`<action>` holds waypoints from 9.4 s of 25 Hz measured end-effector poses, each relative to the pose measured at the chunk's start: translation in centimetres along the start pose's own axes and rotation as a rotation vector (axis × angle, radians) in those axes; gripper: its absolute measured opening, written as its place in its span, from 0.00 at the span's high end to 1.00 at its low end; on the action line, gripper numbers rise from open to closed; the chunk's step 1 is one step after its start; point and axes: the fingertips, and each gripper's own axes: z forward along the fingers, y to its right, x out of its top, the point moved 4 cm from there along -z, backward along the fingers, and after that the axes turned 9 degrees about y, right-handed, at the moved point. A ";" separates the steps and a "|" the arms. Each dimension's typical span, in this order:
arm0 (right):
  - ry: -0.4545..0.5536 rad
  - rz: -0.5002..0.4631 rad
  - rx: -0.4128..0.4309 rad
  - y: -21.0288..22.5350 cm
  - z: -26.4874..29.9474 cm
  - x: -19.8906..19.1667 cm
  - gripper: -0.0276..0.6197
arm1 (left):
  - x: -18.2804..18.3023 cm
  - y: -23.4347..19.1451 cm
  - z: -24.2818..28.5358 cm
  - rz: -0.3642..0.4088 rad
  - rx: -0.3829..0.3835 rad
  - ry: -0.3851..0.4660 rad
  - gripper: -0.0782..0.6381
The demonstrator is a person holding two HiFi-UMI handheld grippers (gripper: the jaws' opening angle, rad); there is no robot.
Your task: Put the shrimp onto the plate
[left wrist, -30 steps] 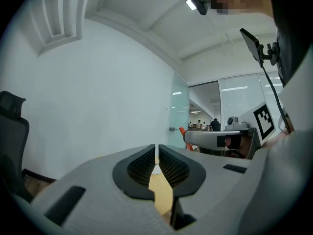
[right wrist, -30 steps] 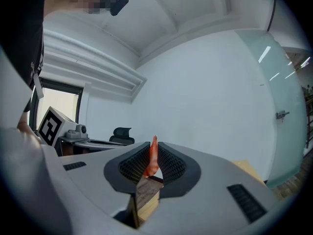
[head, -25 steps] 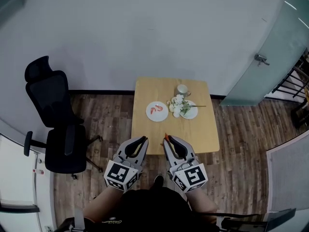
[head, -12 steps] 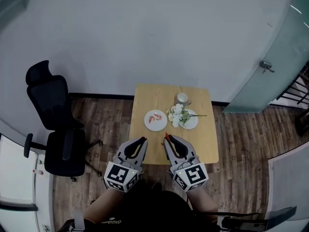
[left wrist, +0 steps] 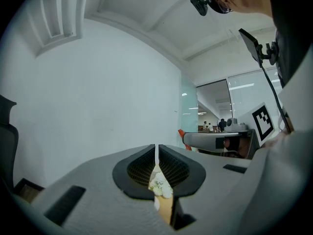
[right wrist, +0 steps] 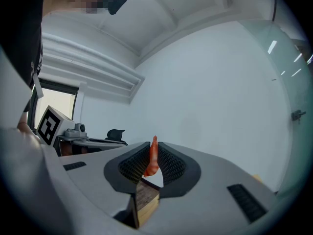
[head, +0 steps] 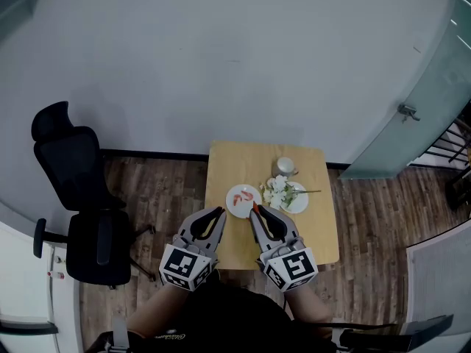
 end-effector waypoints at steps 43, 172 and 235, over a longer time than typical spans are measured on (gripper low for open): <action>-0.043 0.017 0.008 4.3 5.3 -1.9 0.88 | -1.7 -3.5 5.6 -0.021 0.001 -0.036 0.86; -1.050 -0.238 0.386 10.6 9.7 -31.5 0.92 | -5.6 -7.1 3.1 -0.066 0.118 -0.129 0.86; -0.053 0.044 -0.033 6.9 3.4 -2.2 0.95 | -2.2 -2.6 7.0 -0.001 -0.037 -0.047 0.86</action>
